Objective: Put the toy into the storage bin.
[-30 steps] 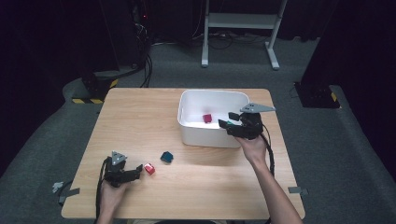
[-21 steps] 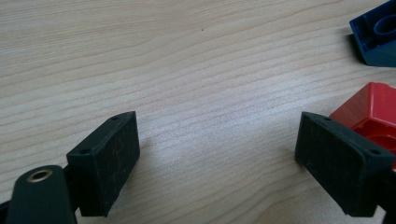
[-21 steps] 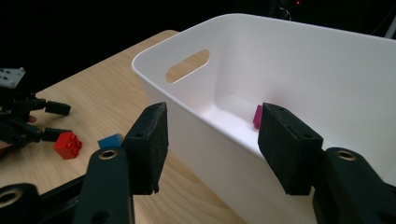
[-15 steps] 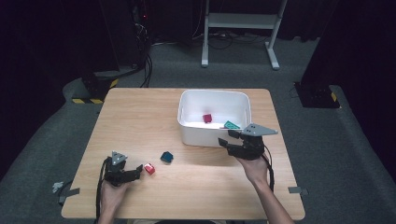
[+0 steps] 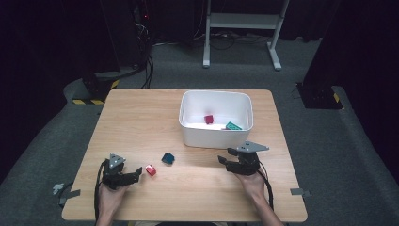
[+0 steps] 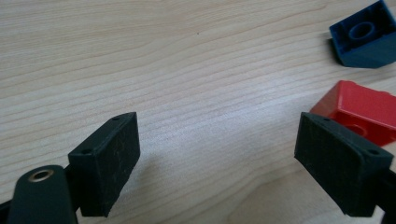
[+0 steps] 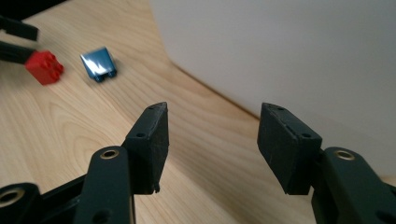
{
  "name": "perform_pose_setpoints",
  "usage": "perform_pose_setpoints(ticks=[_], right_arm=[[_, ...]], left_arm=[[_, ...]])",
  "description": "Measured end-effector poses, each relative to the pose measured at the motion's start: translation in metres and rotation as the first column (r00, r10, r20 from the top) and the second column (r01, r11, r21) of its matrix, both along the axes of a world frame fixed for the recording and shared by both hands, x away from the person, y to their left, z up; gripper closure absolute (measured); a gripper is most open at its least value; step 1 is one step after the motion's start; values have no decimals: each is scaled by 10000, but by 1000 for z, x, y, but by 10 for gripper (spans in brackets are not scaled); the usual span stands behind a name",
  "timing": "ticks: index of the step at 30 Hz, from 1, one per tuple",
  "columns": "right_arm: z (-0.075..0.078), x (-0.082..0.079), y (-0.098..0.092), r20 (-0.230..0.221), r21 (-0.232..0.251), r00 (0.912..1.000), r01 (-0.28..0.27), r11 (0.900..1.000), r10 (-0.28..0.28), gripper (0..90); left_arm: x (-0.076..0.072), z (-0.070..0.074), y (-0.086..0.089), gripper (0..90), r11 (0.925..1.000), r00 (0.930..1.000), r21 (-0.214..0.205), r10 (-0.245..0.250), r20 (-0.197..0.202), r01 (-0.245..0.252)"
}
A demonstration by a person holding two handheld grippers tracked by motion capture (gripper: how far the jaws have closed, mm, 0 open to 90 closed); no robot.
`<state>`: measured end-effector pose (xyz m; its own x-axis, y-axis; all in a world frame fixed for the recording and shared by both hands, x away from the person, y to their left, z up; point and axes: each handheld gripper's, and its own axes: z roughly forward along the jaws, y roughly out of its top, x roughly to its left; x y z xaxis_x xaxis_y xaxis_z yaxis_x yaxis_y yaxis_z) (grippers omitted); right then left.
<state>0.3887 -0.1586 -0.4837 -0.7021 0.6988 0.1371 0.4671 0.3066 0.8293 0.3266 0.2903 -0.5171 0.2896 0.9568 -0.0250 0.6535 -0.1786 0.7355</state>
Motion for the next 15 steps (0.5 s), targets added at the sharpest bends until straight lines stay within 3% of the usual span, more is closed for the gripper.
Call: perform_pose_setpoints(ticks=[8, 15], right_arm=[[-25, 5, 4, -365, -761, 9990, 223, 9968, -252, 446], [-38, 10, 4, -618, -1066, 9967, 458, 9932, -526, 445]], left_arm=[[-17, 9, -5, 143, 9979, 9972, -188, -619, 414, 627], [-24, 10, -14, 143, 9907, 9909, -417, -1277, 418, 1295]])
